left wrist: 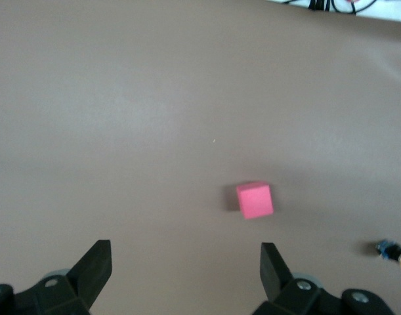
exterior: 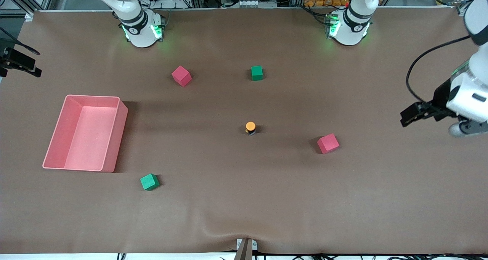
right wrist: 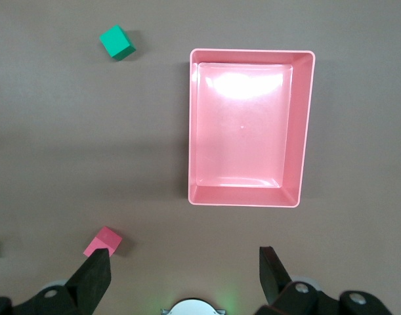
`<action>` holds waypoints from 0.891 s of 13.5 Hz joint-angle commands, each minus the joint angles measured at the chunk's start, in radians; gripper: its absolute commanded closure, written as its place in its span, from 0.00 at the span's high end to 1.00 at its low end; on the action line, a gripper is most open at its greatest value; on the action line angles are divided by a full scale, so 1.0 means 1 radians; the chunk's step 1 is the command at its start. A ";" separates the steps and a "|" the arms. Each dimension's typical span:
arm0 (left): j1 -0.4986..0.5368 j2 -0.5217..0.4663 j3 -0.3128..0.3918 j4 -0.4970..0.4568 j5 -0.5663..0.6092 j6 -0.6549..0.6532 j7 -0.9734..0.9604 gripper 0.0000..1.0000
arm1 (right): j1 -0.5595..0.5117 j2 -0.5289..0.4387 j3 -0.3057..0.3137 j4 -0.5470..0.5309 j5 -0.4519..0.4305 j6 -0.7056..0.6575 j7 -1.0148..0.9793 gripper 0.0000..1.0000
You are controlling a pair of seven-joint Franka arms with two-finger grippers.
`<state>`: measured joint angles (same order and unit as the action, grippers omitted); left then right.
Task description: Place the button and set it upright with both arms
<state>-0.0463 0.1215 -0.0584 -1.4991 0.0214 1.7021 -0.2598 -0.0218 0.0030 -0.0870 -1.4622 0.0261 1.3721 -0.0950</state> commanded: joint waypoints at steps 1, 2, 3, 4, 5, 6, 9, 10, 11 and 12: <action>0.022 -0.135 -0.001 -0.139 -0.018 -0.002 0.050 1.00 | -0.004 -0.008 0.009 -0.003 -0.018 -0.024 -0.051 1.00; 0.023 -0.147 0.000 -0.138 -0.018 -0.039 0.051 1.00 | -0.006 -0.008 0.009 -0.001 -0.018 -0.027 -0.057 1.00; 0.023 -0.152 0.005 -0.132 -0.018 -0.077 0.053 1.00 | -0.007 -0.009 0.009 -0.001 -0.018 -0.027 -0.060 1.00; 0.022 -0.170 0.023 -0.130 -0.017 -0.091 0.056 1.00 | -0.007 -0.009 0.009 -0.001 -0.018 -0.027 -0.060 1.00; 0.020 -0.175 0.035 -0.130 -0.017 -0.091 0.080 1.00 | -0.009 -0.009 0.009 -0.001 -0.018 -0.027 -0.060 1.00; 0.020 -0.168 0.037 -0.127 -0.017 -0.091 0.102 1.00 | -0.009 -0.009 0.009 0.000 -0.018 -0.027 -0.058 1.00; 0.022 -0.131 0.040 -0.087 -0.011 -0.084 0.152 1.00 | -0.009 -0.011 0.009 0.000 -0.018 -0.028 -0.058 1.00; 0.022 -0.135 0.054 -0.084 -0.017 -0.084 0.196 1.00 | -0.009 -0.011 0.009 -0.001 -0.018 -0.028 -0.058 1.00; 0.022 -0.137 0.061 -0.078 -0.026 -0.085 0.209 1.00 | -0.010 -0.011 0.009 0.000 -0.018 -0.028 -0.058 1.00; 0.020 -0.138 0.069 -0.057 -0.032 -0.093 0.220 1.00 | -0.013 -0.012 0.006 0.002 -0.018 -0.027 -0.058 1.00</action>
<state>-0.0281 -0.0174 -0.0052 -1.5970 0.0153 1.6209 -0.0822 -0.0218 0.0028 -0.0865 -1.4621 0.0248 1.3539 -0.1390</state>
